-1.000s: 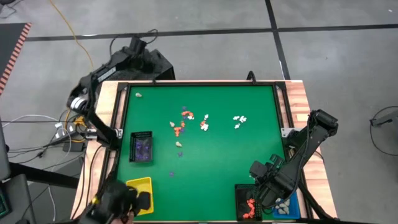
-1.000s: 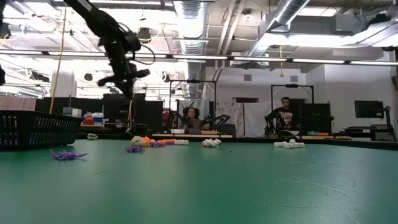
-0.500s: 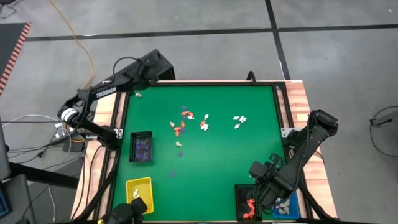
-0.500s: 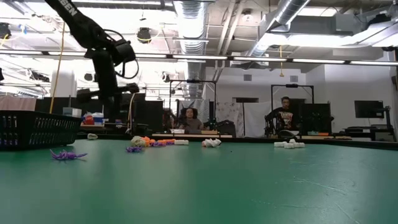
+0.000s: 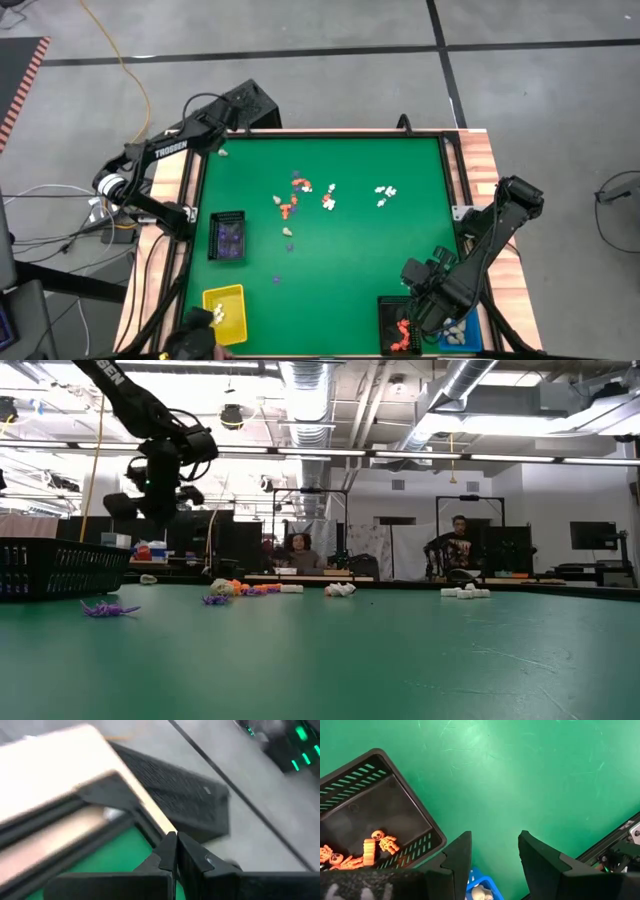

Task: Sort Halloween decoration
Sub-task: Put the white skull toy into the blue basket

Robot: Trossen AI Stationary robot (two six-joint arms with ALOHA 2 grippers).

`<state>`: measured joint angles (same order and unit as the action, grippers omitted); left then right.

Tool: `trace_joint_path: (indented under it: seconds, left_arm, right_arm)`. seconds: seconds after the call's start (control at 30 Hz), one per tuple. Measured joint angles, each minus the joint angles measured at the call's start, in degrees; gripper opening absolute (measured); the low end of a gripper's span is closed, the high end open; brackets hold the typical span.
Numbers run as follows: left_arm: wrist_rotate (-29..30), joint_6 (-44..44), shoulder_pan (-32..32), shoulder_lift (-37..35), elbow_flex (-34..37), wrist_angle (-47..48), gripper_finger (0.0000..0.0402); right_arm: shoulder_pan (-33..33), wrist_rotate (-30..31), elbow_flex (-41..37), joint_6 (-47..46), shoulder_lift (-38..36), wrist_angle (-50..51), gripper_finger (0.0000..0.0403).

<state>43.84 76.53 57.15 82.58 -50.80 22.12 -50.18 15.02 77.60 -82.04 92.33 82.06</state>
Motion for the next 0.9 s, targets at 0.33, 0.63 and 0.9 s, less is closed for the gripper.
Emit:
trace_joint_path:
  seconds: [0.33,0.63,0.9]
  left_arm:
    - [-0.27,10.19,-1.8,3.79,-0.04,-0.83,0.0]
    - [2.14,22.89,-3.91,7.5,0.0,5.91,0.0]
    - [3.06,27.55,-5.01,7.4,-2.43,19.59,0.0]
  right_arm:
    - [0.51,1.18,0.0,1.5,-0.01,0.2,0.0179]
    - [0.46,1.84,0.0,1.57,-0.02,0.58,0.0179]
    - [0.92,3.39,0.0,1.73,-0.02,1.7,0.0179]
